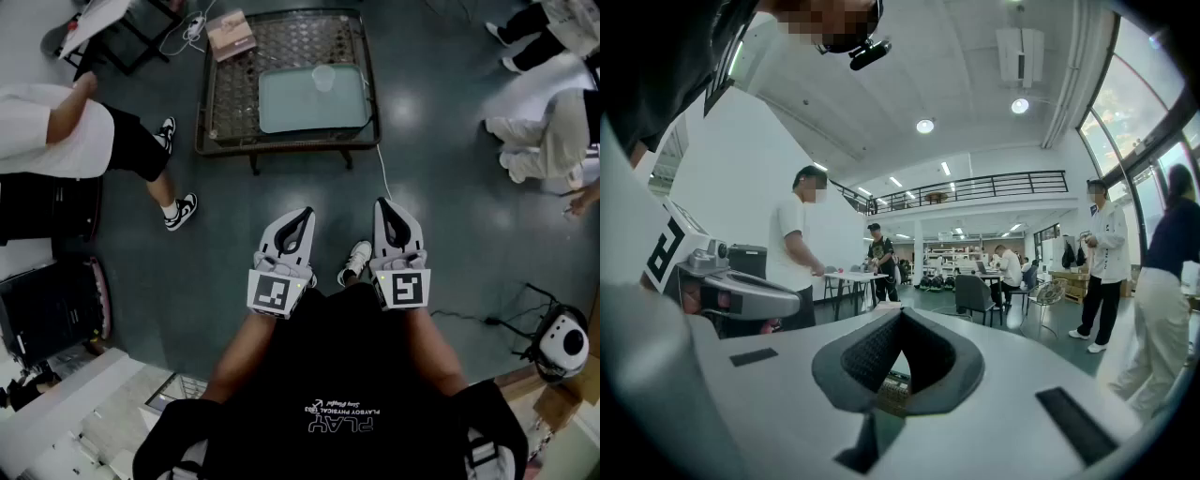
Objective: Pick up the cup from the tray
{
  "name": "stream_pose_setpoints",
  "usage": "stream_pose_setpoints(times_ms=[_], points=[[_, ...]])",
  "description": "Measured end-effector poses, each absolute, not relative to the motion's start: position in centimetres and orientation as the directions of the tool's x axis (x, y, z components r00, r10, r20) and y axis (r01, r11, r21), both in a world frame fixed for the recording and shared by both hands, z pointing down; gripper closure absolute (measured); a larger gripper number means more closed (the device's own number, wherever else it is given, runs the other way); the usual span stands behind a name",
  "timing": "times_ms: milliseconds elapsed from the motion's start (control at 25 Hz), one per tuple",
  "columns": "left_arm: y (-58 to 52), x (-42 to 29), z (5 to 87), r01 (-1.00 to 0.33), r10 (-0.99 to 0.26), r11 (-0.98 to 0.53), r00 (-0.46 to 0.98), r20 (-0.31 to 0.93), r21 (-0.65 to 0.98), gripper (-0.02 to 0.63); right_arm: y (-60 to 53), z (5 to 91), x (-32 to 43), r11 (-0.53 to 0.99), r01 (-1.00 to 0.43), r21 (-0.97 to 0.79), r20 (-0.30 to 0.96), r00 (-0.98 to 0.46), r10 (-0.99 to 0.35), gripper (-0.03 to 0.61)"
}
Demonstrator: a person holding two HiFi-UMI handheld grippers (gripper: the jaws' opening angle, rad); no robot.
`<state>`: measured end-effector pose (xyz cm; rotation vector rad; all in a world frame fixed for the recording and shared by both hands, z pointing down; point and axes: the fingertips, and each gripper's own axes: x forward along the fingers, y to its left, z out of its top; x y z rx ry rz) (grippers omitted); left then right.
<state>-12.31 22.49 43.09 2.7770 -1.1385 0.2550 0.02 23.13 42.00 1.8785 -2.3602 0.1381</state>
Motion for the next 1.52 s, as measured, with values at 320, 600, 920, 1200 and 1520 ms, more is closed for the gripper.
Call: stream_pose_setpoints(times_ms=[320,600,920,1200,1520], points=[[22.0,-10.8,42.9,-0.703,-0.680,-0.710,0.700,0.218,0.044,0.606,22.7,42.5,0.7,0.250,-0.968,-0.006,0.133,-0.248,-0.959,0.583],[20.8,-10.0,43.2,-0.768,-0.745,-0.638,0.635,0.206,0.057,0.606,22.3,42.0,1.2,0.325,-0.945,-0.038,0.040,-0.326,-0.944,0.583],[20.5,-7.4,43.2,-0.817,-0.792,-0.574,0.573,0.211,0.062,0.606,22.0,42.7,4.0,0.365,-0.931,-0.020,0.068,-0.365,-0.929,0.583],[18.6,-5.9,44.1,-0.825,-0.798,-0.562,0.560,0.222,0.059,0.606,19.1,42.4,6.0,0.364,-0.931,-0.005,0.041,-0.364,-0.930,0.583],[11.7,-6.1,45.3,-0.833,-0.803,-0.546,0.551,0.228,0.093,0.606,13.1,42.9,6.1,0.363,-0.932,0.011,0.072,-0.362,-0.930,0.583]])
